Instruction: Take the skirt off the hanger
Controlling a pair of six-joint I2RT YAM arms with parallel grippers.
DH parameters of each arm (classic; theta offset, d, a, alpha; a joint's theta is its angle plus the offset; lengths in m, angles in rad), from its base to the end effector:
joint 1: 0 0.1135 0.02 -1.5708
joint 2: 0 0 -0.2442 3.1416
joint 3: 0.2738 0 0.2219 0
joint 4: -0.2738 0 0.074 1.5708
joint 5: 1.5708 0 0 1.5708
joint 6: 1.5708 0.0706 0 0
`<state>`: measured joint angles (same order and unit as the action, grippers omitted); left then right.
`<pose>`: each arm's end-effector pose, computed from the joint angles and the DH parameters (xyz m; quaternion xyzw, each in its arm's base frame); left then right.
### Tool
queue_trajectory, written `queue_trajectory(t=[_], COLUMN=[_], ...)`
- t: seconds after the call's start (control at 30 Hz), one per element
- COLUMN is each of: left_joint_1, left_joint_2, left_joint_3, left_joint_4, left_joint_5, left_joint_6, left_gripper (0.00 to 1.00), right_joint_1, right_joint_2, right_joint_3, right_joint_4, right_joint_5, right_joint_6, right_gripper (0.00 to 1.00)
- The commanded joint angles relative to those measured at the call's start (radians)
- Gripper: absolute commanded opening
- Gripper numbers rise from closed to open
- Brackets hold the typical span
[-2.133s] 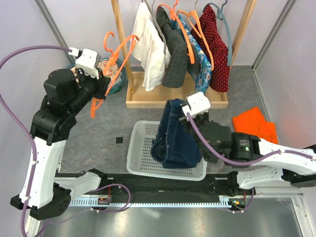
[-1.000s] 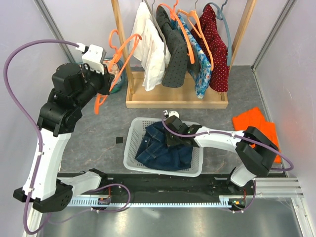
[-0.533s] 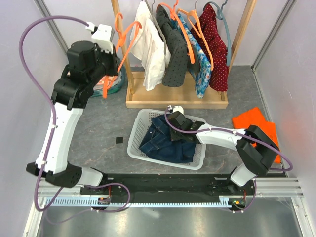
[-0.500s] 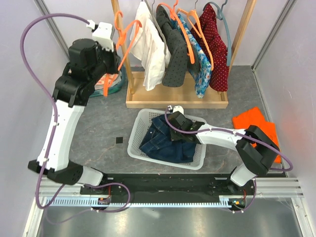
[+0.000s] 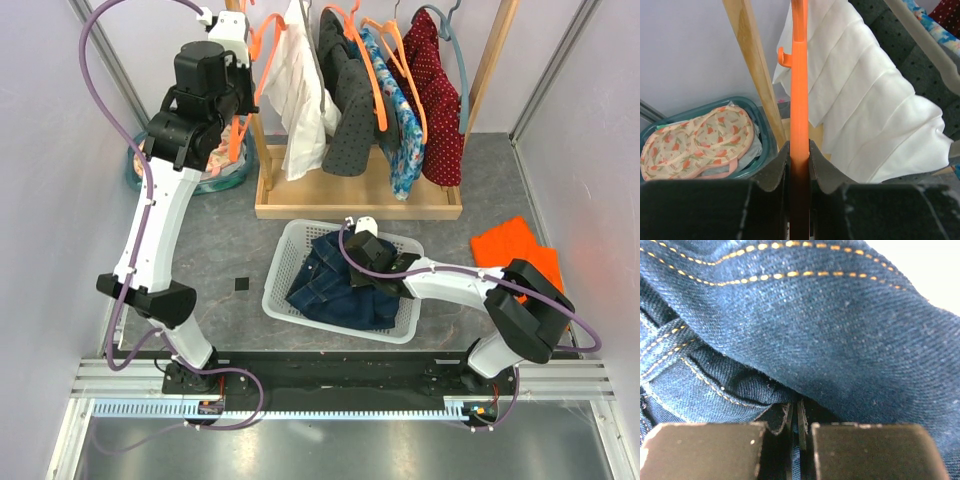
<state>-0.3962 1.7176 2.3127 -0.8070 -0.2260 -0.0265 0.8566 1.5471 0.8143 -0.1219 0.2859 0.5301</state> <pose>0.3185 -0.1161 0.4945 0.0724 0.7728 -0.0452 0.6289 0.2156 0.2183 0.1524 -0.1014 0.9228 0.1191 0.3521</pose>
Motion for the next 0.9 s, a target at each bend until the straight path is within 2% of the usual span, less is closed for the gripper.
queue_trajectory(t=[0.0, 0.37, 0.53, 0.7, 0.87], left_joint_1=[0.0, 0.002, 0.003, 0.003, 0.028], left_joint_2=[0.033, 0.033, 0.092, 0.207, 0.226], left_joint_3=[0.102, 0.099, 0.119, 0.264, 0.231], left_joint_4=[0.066, 0.175, 0.264, 0.261, 0.295], left_joint_5=[-0.053, -0.107, -0.079, -0.104, -0.13], left_joint_6=[-0.023, 0.06, 0.122, 0.177, 0.154], left_gripper=[0.02, 0.02, 0.02, 0.02, 0.02], right_joint_1=[0.001, 0.001, 0.001, 0.001, 0.001], right_joint_2=[0.001, -0.001, -0.024, -0.068, -0.105], right_joint_3=[-0.064, -0.116, -0.11, -0.101, -0.106], right_joint_4=[-0.064, -0.01, -0.019, -0.03, -0.032], right_joint_5=[-0.007, -0.031, -0.044, -0.053, -0.068], right_joint_6=[-0.012, -0.022, -0.035, -0.044, -0.042], right_gripper=[0.0, 0.0, 0.0, 0.0, 0.0])
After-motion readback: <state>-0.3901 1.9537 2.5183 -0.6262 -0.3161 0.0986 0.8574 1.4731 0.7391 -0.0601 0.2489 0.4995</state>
